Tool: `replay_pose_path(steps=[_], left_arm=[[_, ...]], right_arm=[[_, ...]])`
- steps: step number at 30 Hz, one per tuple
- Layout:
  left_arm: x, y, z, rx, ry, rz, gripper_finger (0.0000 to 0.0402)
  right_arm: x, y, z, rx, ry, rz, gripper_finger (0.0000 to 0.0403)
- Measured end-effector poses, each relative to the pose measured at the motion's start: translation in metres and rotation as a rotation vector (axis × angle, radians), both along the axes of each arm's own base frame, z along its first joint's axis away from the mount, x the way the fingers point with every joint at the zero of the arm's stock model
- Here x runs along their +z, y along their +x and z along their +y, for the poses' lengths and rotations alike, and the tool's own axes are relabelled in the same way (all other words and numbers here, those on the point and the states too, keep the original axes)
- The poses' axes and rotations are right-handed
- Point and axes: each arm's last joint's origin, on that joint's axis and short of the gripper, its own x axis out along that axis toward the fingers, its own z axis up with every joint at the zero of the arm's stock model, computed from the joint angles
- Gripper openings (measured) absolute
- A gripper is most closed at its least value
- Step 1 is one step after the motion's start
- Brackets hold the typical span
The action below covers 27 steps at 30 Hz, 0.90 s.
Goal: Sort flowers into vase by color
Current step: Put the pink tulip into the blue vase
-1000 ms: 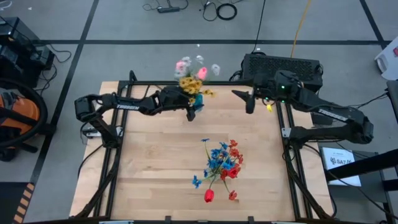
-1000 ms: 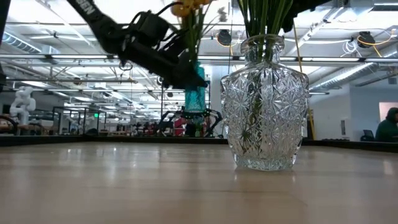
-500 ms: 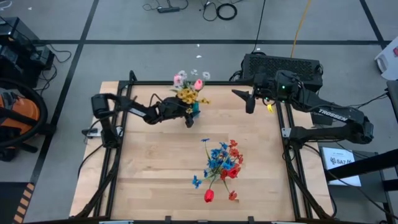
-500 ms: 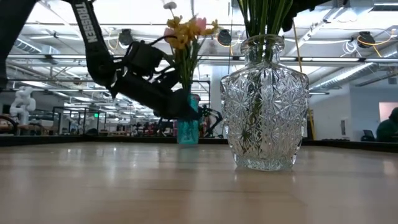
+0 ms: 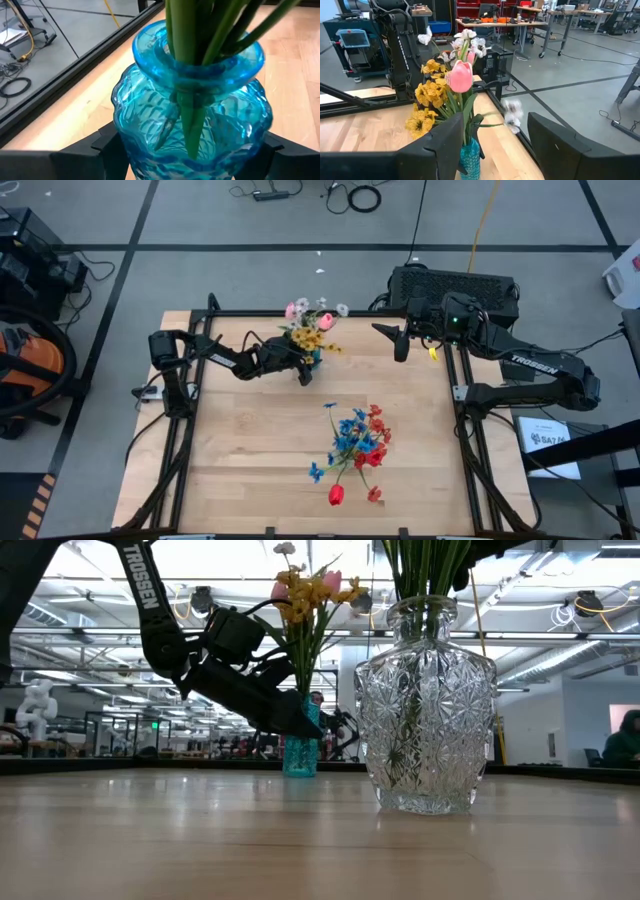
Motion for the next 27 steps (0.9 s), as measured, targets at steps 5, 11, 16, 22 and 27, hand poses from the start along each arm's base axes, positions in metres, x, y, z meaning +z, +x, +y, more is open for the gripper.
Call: replay_pose_path(steps=[5, 11, 16, 22, 27], left_arm=[[0.0012, 0.0012, -0.0012, -0.005, 0.007, -0.019, 0.0266], [0.0021, 0.0027, -0.0047, -0.017, 0.011, -0.03, 0.0267], [0.0021, 0.0031, -0.0058, -0.022, 0.011, -0.03, 0.0267], [0.0022, 0.0031, -0.0057, -0.023, 0.011, -0.031, 0.0267], [0.0022, 0.0031, -0.0057, -0.023, 0.01, -0.032, 0.0267]], right_arm=[[-0.0001, 0.0, 0.0, 0.0, -0.004, 0.003, 0.0212], [-0.0004, -0.0001, 0.0, 0.0, -0.003, 0.005, 0.0212], [-0.0007, -0.0001, 0.0, 0.0, -0.001, 0.009, 0.0212], [-0.0009, -0.0001, 0.0, 0.0, -0.003, 0.011, 0.0212], [-0.0017, -0.0003, 0.0001, 0.003, -0.01, 0.023, 0.0212]])
